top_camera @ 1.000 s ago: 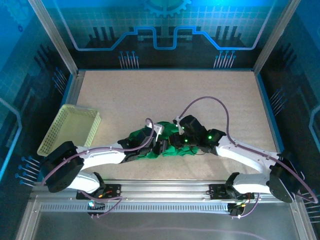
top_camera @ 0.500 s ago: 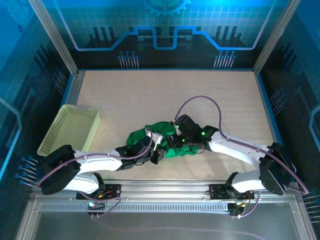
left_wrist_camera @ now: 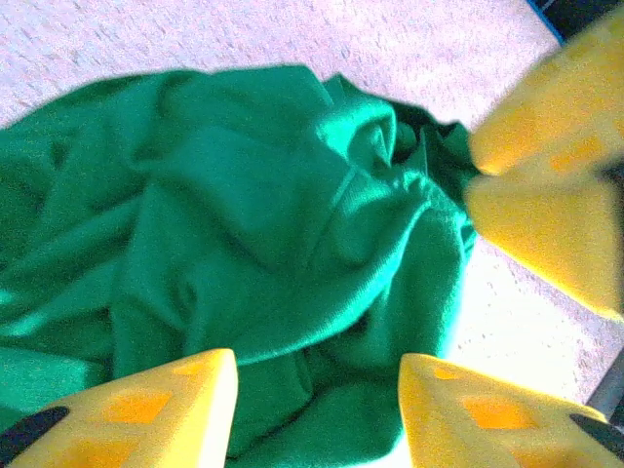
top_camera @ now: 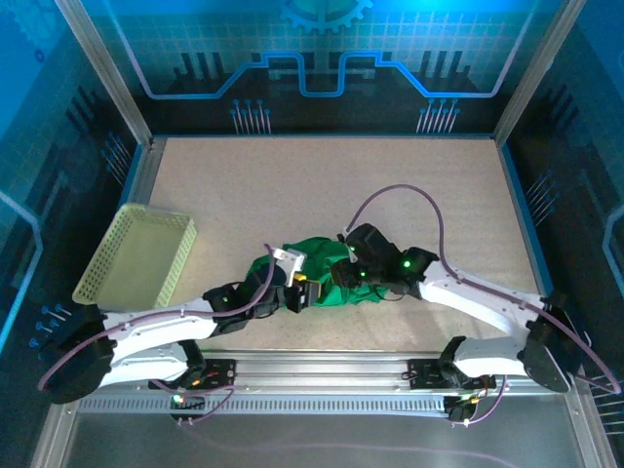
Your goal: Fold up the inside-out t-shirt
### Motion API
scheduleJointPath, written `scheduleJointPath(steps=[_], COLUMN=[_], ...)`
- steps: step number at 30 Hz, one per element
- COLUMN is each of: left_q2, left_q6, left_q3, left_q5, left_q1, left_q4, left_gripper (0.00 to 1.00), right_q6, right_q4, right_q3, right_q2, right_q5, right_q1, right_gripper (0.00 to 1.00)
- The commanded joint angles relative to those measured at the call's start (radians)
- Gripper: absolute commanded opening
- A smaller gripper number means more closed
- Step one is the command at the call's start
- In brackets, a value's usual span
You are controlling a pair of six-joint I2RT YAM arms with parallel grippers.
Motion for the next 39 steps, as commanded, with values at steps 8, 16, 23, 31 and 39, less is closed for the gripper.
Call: scheduleJointPath(steps=[8, 16, 23, 31, 39], left_q2=[0.084, 0.262, 0.357, 0.254, 0.197], left_q6=[0.094, 0.09, 0.033, -0.125, -0.237], left_q3=[0.043, 0.121, 0.175, 0.053, -0.016], left_q5=[0.06, 0.078, 0.15, 0.329, 0.458], left_q1=[0.065, 0.064, 0.078, 0.115, 0.137], left_q4=[-0.027, 0.025, 0.093, 0.302, 0.448], left_gripper=[0.65, 0.74, 0.34, 0.0, 0.0], right_q6=[0.155, 0.283, 0.304, 0.248, 0.159], right_q4=[-0.068, 0.003, 0.115, 0.178, 0.16], right_q3=[0.034, -0.062, -0.126, -0.24, -0.267], right_q2=[0.007, 0.061, 0.083, 0.011, -0.12], right_q5=[0.069, 0.076, 0.004, 0.007, -0.03], right_q1=[0.132, 0.106, 0.053, -0.027, -0.134], right_gripper=[0.43, 0.54, 0.45, 0.28, 0.35])
